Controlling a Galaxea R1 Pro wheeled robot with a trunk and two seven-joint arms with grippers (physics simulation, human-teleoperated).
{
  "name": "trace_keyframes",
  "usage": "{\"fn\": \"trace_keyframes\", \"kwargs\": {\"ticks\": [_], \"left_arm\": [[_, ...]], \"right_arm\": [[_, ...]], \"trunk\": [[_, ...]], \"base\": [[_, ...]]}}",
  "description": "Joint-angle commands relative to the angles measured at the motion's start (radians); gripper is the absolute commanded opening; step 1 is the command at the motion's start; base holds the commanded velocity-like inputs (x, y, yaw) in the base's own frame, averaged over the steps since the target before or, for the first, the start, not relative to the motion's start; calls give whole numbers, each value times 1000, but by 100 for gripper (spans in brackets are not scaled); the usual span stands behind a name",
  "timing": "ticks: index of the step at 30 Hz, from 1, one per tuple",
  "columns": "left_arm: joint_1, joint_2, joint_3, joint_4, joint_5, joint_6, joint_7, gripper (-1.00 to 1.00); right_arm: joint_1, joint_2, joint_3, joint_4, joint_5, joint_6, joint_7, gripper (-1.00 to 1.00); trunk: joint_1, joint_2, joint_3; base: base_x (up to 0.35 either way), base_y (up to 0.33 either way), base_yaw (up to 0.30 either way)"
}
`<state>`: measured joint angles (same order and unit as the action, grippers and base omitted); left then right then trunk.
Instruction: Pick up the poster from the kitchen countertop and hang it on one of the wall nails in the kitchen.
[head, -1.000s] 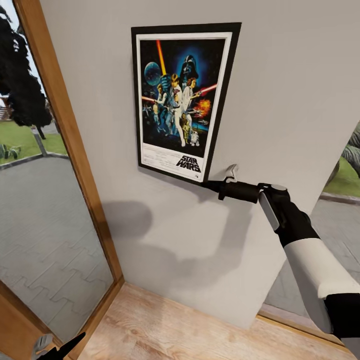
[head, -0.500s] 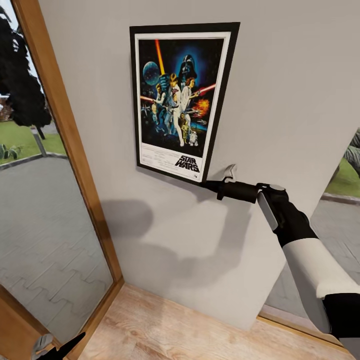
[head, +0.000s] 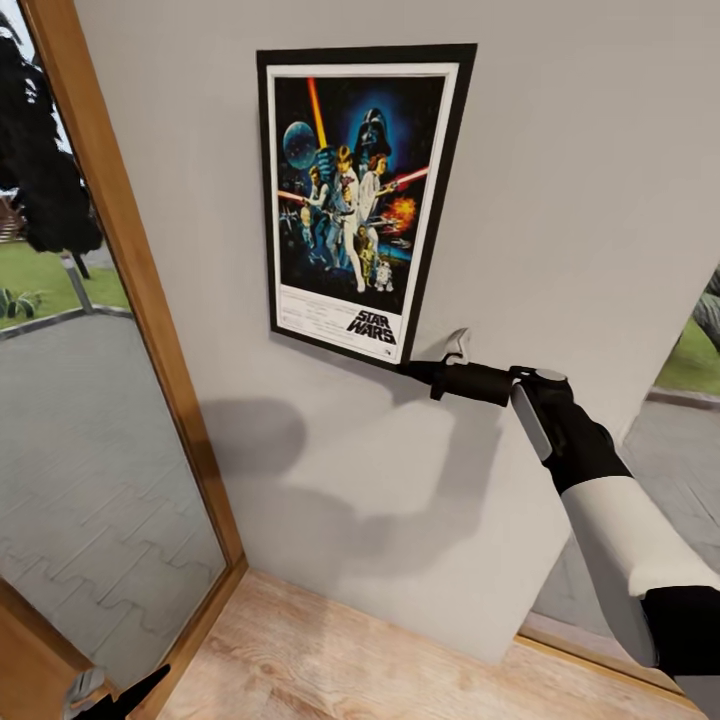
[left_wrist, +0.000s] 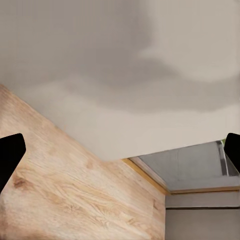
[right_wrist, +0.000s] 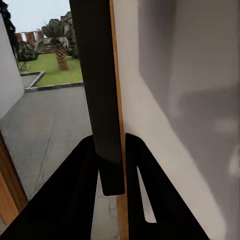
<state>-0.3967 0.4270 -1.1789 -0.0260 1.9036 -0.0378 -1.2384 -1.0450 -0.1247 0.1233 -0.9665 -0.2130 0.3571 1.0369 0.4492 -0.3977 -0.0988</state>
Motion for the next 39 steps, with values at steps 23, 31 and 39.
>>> {"fn": "trace_keyframes", "kwargs": {"ticks": [23, 31, 39], "left_arm": [[-1, 1, -8, -1, 8, -4, -1, 100], [-1, 1, -8, -1, 8, -4, -1, 100], [-1, 1, -8, -1, 8, -4, -1, 100]], "right_arm": [[-1, 2, 3, 0, -11, 10, -12, -100], [-1, 3, 4, 20, -11, 10, -17, -100], [-1, 24, 5, 31, -11, 11, -17, -100]], "trunk": [[1, -2, -2], [1, -2, -2], [1, -2, -2]], "base": [[12, 0, 0], [0, 0, 0], [0, 0, 0]]}}
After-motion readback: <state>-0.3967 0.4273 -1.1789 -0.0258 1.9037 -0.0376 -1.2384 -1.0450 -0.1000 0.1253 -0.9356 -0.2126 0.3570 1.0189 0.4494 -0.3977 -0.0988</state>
